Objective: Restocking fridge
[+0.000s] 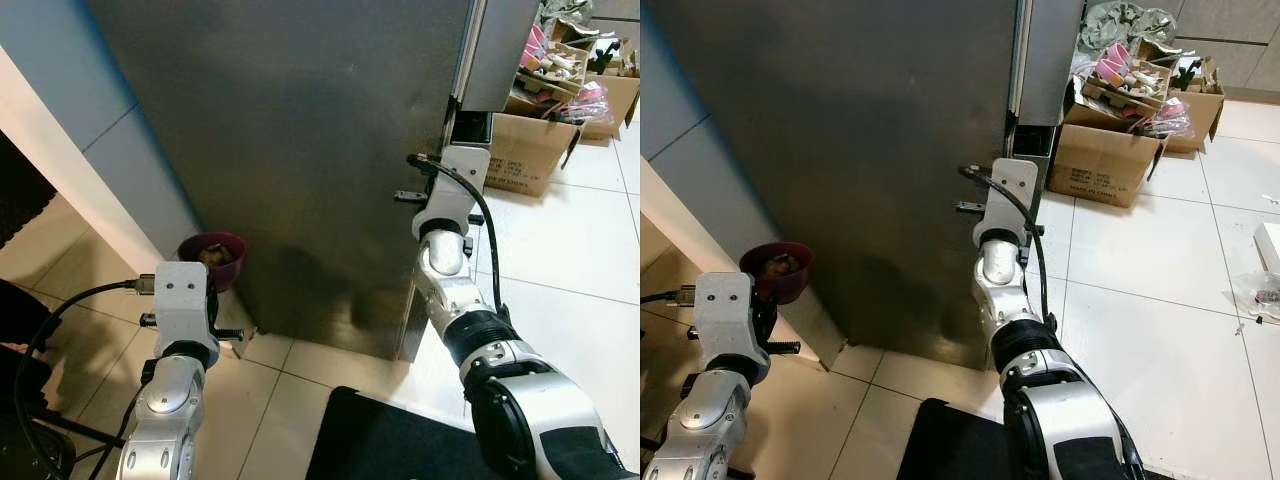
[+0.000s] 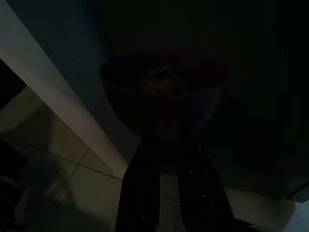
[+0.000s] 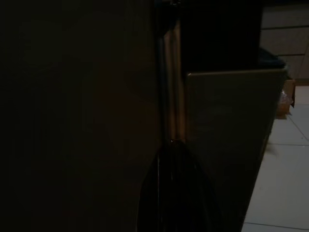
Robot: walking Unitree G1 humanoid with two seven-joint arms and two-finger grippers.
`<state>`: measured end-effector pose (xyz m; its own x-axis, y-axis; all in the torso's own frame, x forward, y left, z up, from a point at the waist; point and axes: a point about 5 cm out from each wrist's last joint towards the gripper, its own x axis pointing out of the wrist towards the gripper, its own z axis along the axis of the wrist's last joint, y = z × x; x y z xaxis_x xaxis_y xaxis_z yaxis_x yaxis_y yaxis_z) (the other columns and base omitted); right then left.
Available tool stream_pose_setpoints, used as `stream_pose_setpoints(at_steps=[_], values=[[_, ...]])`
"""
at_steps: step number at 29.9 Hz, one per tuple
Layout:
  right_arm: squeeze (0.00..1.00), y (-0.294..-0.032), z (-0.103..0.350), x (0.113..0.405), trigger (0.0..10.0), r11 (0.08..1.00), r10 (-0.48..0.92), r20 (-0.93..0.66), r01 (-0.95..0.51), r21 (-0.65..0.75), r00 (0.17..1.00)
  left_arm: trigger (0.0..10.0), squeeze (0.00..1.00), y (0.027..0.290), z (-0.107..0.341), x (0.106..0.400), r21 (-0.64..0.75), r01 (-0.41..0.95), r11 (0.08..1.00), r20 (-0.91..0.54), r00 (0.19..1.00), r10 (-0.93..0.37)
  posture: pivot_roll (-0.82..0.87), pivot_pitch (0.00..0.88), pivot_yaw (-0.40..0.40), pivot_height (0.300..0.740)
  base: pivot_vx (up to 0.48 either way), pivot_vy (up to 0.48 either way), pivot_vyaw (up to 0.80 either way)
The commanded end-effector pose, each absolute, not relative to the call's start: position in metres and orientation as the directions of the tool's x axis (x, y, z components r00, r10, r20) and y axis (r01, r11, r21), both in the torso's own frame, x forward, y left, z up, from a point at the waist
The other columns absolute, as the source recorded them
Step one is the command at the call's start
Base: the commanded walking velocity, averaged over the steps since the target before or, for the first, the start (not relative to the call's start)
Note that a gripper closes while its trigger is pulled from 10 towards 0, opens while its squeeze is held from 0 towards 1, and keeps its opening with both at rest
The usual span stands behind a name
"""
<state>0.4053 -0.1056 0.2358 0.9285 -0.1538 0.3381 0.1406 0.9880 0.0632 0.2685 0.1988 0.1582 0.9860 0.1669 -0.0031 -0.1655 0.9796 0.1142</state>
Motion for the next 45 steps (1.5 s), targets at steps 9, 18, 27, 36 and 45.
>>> stream_pose_setpoints(at_steps=[9,18,27,36,45], values=[[0.00,-0.122,0.229,0.410,10.0,0.990,-0.139,0.275,0.123,0.075,0.951,10.0,0.00,0.202,0.157,0.268,0.138,-0.177,0.975,-0.002,0.984,0.179,0.16,0.221,0.112,0.710,0.000,0.000,0.00],[0.00,-0.150,0.235,0.415,10.0,0.987,-0.143,0.246,0.118,0.112,0.959,10.0,0.00,0.204,0.159,0.269,0.140,-0.180,0.974,0.002,0.983,0.181,0.16,0.217,0.112,0.710,0.000,0.000,0.00],[1.00,-0.184,0.240,0.414,10.0,0.970,-0.229,0.240,0.200,0.139,0.943,10.0,0.00,0.203,0.158,0.270,0.138,-0.176,0.975,0.002,0.984,0.177,0.15,0.212,0.112,0.710,0.000,0.000,0.00],[1.00,-0.206,0.241,0.410,10.0,0.941,-0.337,0.257,0.317,0.115,0.906,10.0,0.00,0.202,0.158,0.271,0.136,-0.171,0.976,0.004,0.985,0.172,0.15,0.207,0.110,0.710,0.000,0.000,0.00],[0.00,-0.324,0.255,0.371,10.0,0.732,-0.671,0.286,0.672,0.110,0.684,10.0,0.00,0.205,0.157,0.269,0.137,-0.181,0.974,0.000,0.983,0.183,0.14,0.208,0.104,0.710,0.000,0.000,0.00]])
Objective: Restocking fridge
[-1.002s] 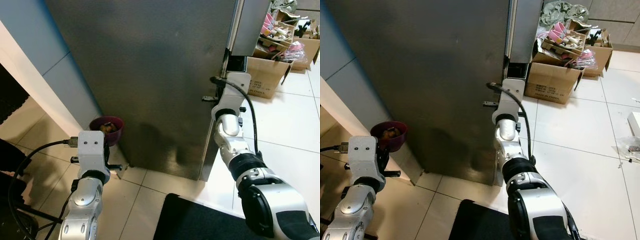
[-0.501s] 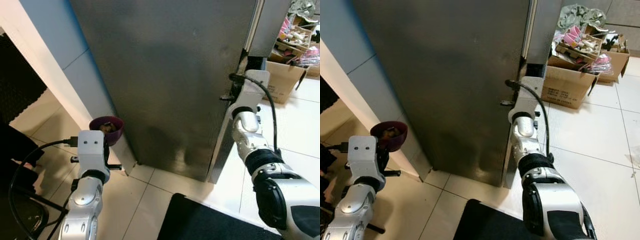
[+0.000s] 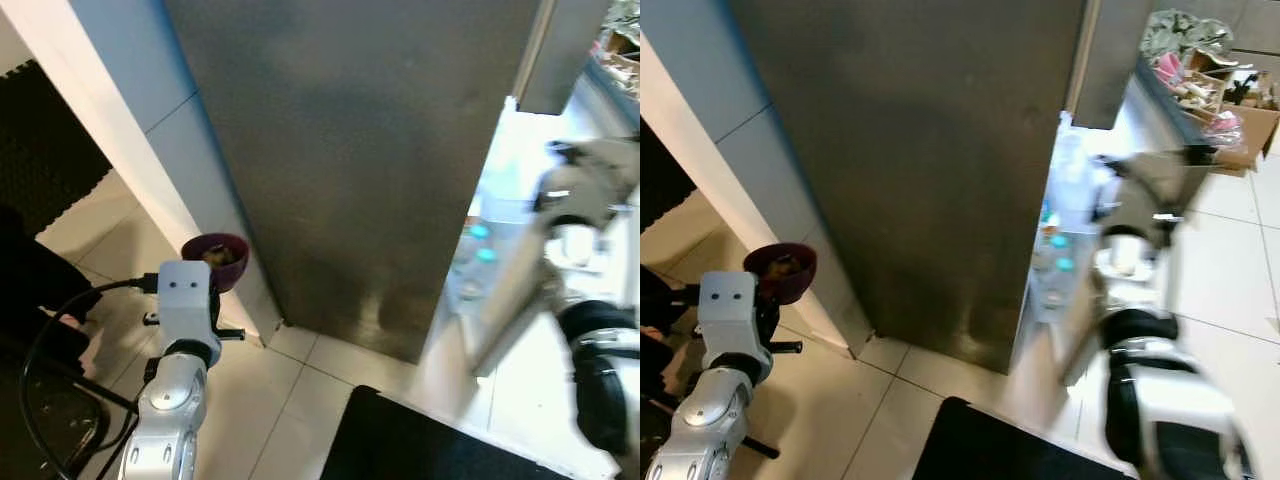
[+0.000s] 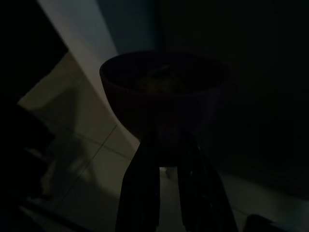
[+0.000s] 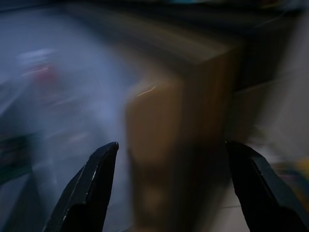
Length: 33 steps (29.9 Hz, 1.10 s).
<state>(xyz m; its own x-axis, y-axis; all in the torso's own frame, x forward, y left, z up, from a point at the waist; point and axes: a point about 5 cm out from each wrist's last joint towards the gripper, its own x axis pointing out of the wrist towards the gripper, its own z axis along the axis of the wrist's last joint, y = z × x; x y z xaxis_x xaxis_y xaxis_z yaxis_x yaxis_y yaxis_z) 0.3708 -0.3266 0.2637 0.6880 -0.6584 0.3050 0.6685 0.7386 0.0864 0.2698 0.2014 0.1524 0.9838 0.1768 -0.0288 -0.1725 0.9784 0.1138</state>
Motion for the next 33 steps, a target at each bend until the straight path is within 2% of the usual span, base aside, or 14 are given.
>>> stream_pose_setpoints(at_steps=[1,4,7,8,9,10,12,13,15,16,19,20,24,33], values=[[0.00,-0.358,0.261,0.350,10.0,0.639,-0.746,0.313,0.764,0.091,0.587,10.0,0.00,0.204,0.155,0.269,0.136,-0.180,0.974,-0.004,0.983,0.182,0.14,0.211,0.103,0.710,0.000,0.000,0.00],[0.00,-0.370,0.261,0.340,10.0,0.590,-0.779,0.328,0.802,0.097,0.534,10.0,0.00,0.202,0.154,0.270,0.133,-0.175,0.976,-0.007,0.984,0.177,0.13,0.214,0.104,0.710,0.000,0.000,0.00],[0.00,-0.362,0.259,0.343,10.0,0.614,-0.758,0.347,0.784,0.091,0.553,10.0,0.00,0.200,0.154,0.271,0.130,-0.170,0.977,-0.009,0.985,0.172,0.12,0.213,0.106,0.710,0.000,0.000,0.00],[0.00,-0.348,0.253,0.350,10.0,0.662,-0.716,0.354,0.746,0.070,0.602,10.0,0.00,0.199,0.154,0.272,0.128,-0.166,0.978,-0.009,0.986,0.169,0.12,0.213,0.108,0.710,0.000,0.000,0.00],[0.00,-0.322,0.241,0.362,10.0,0.738,-0.640,0.352,0.674,0.035,0.683,10.0,0.00,0.198,0.154,0.272,0.126,-0.163,0.979,-0.009,0.986,0.165,0.12,0.212,0.107,0.710,0.000,0.000,0.00],[0.00,-0.322,0.241,0.362,10.0,0.738,-0.640,0.352,0.674,0.035,0.683,10.0,0.00,0.198,0.154,0.272,0.126,-0.163,0.979,-0.009,0.986,0.165,0.12,0.212,0.107,0.710,0.000,0.000,0.00],[0.00,-0.283,0.220,0.373,10.0,0.824,-0.530,0.334,0.567,-0.018,0.780,10.0,0.00,0.199,0.154,0.273,0.126,-0.162,0.979,-0.009,0.986,0.164,0.12,0.212,0.107,0.710,0.000,0.000,0.00],[0.00,-0.283,0.220,0.373,10.0,0.824,-0.530,0.334,0.567,-0.018,0.780,10.0,0.00,0.199,0.154,0.273,0.126,-0.162,0.979,-0.009,0.986,0.164,0.12,0.212,0.107,0.710,0.000,0.000,0.00],[0.00,-0.249,0.200,0.378,10.0,0.883,-0.433,0.306,0.468,-0.048,0.848,10.0,0.00,0.199,0.154,0.273,0.127,-0.162,0.979,-0.009,0.986,0.164,0.12,0.213,0.107,0.710,0.000,0.000,0.00],[0.00,-0.249,0.200,0.378,10.0,0.883,-0.433,0.306,0.468,-0.048,0.848,10.0,0.00,0.199,0.154,0.273,0.127,-0.162,0.979,-0.009,0.986,0.164,0.12,0.213,0.107,0.710,0.000,0.000,0.00],[0.00,-0.206,0.174,0.375,10.0,0.933,-0.319,0.271,0.351,-0.077,0.908,10.0,0.00,0.197,0.153,0.273,0.127,-0.151,0.980,-0.014,0.988,0.154,0.11,0.214,0.101,0.710,0.000,0.000,0.00],[0.00,-0.206,0.174,0.375,10.0,0.933,-0.319,0.271,0.351,-0.077,0.908,10.0,0.00,0.197,0.153,0.273,0.127,-0.151,0.980,-0.014,0.988,0.154,0.11,0.214,0.101,0.710,0.000,0.000,0.00],[0.00,-0.166,0.139,0.353,10.0,0.976,-0.175,0.214,0.197,-0.087,0.961,10.0,0.00,0.188,0.146,0.270,0.122,-0.090,0.988,-0.042,0.995,0.096,0.09,0.214,0.091,0.710,0.000,0.000,0.00],[0.00,-0.143,0.106,0.319,10.0,0.995,-0.086,0.126,0.091,-0.032,0.988,10.0,0.00,0.174,0.132,0.263,0.062,0.020,0.998,-0.106,0.994,-0.014,0.05,0.216,0.077,0.710,0.000,0.000,0.00]])
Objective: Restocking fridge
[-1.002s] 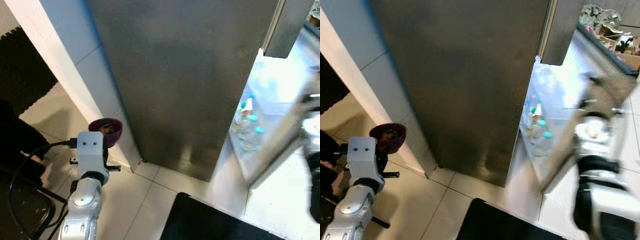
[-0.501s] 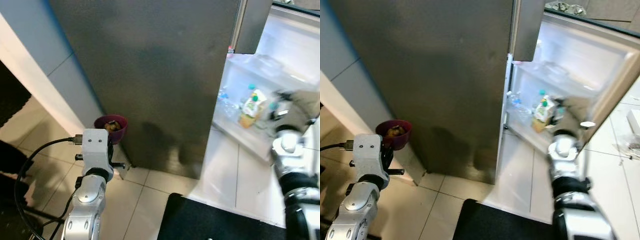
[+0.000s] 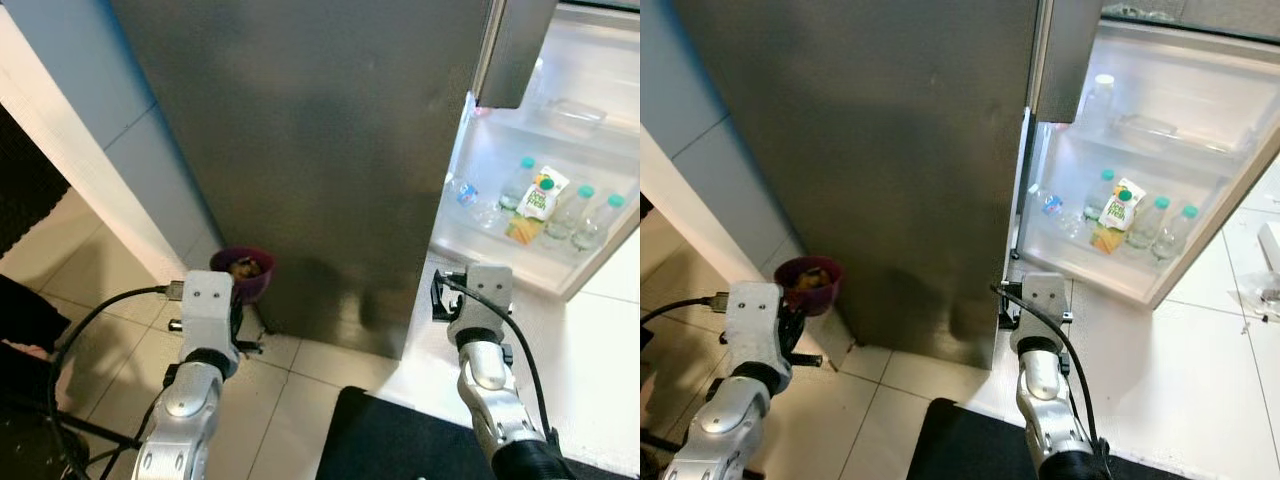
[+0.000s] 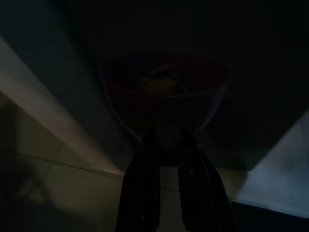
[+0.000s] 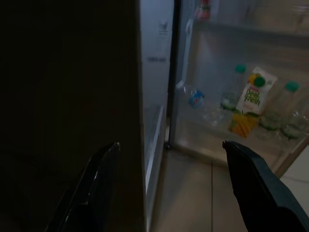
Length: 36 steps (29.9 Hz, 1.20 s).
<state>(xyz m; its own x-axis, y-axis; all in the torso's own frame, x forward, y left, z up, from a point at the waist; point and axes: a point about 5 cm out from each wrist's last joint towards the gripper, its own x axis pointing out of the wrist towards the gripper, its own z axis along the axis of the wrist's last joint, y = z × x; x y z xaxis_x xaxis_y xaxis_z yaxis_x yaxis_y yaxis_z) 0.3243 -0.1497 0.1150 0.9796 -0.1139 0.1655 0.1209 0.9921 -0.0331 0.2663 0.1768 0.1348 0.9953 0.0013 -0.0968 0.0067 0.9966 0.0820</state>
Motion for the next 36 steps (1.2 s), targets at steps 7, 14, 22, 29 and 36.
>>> stream_pose_setpoints(at_steps=[7,14,22,29,36], values=[[0.00,-0.128,0.089,0.297,10.0,1.000,0.000,0.048,0.000,0.006,0.999,10.0,0.00,0.172,0.122,0.258,0.076,0.022,0.997,-0.123,0.992,-0.012,0.03,0.206,0.069,0.710,0.000,0.000,0.00],[0.00,-0.124,0.089,0.295,10.0,1.000,0.024,0.031,-0.024,0.013,0.999,10.0,0.00,0.169,0.115,0.256,0.087,0.027,0.996,-0.140,0.990,-0.015,0.00,0.196,0.066,0.710,0.000,0.000,0.00],[0.00,-0.123,0.090,0.292,10.0,0.999,0.034,0.016,-0.034,-0.001,0.999,10.0,0.00,0.165,0.112,0.258,0.086,0.027,0.996,-0.143,0.990,-0.015,0.00,0.187,0.061,0.710,0.000,-0.123,0.00],[0.00,-0.120,0.091,0.292,10.0,0.998,0.052,0.010,-0.051,-0.023,0.999,10.0,0.00,0.166,0.107,0.260,0.104,0.004,0.995,-0.164,0.986,0.014,0.00,0.185,0.062,0.710,0.000,-0.400,0.00],[0.00,-0.121,0.091,0.292,10.0,0.998,0.049,0.000,-0.049,-0.027,0.999,10.0,0.00,0.167,0.106,0.262,0.105,-0.009,0.994,-0.169,0.985,0.027,0.00,0.183,0.061,0.710,0.000,-0.344,0.00]])
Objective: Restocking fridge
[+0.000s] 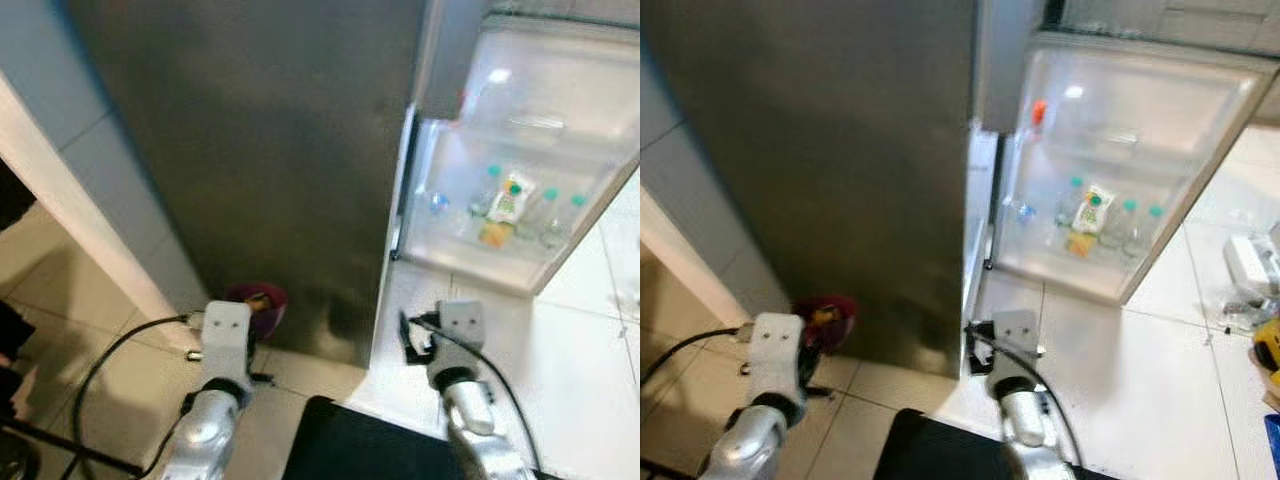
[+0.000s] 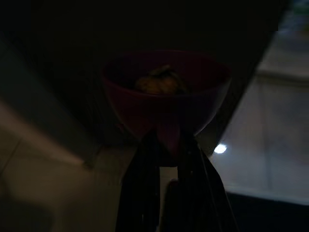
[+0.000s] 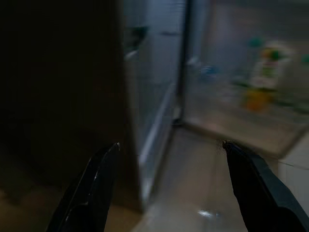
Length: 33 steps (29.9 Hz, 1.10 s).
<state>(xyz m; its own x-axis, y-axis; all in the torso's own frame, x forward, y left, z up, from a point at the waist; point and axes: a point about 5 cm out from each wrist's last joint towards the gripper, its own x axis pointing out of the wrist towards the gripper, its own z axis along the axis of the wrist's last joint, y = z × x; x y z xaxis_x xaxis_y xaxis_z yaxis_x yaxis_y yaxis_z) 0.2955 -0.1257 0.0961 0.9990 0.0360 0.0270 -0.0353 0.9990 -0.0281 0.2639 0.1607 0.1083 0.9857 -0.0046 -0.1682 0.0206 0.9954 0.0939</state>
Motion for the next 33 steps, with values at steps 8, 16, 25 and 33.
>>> stream_pose_setpoints(at_steps=[8,16,25,33], values=[[0.00,-0.1202,0.0908,0.2908,10.0,0.998,0.056,-0.007,-0.056,-0.031,0.998,10.0,0.00,0.1698,0.1054,0.2637,0.111,-0.024,0.994,-0.173,0.984,0.043,0.00,0.181,0.060,0.710,0.000,-0.285,0.00],[0.00,-0.1170,0.0916,0.2915,10.0,0.996,0.073,-0.010,-0.073,-0.042,0.997,10.0,0.00,0.1726,0.1036,0.2655,0.117,-0.044,0.992,-0.185,0.981,0.065,0.00,0.176,0.057,0.710,0.000,-0.256,0.00],[0.00,-0.1170,0.0914,0.2914,10.0,0.996,0.075,-0.015,-0.076,-0.043,0.997,10.0,0.00,0.1737,0.1024,0.2671,0.111,-0.054,0.992,-0.194,0.978,0.075,0.00,0.175,0.058,0.710,0.000,0.000,0.00],[0.00,-0.1168,0.0903,0.2908,10.0,0.996,0.075,-0.022,-0.076,-0.043,0.997,10.0,0.00,0.1730,0.1025,0.2678,0.101,-0.052,0.994,-0.193,0.979,0.070,0.00,0.183,0.061,0.710,0.000,0.000,0.00]])
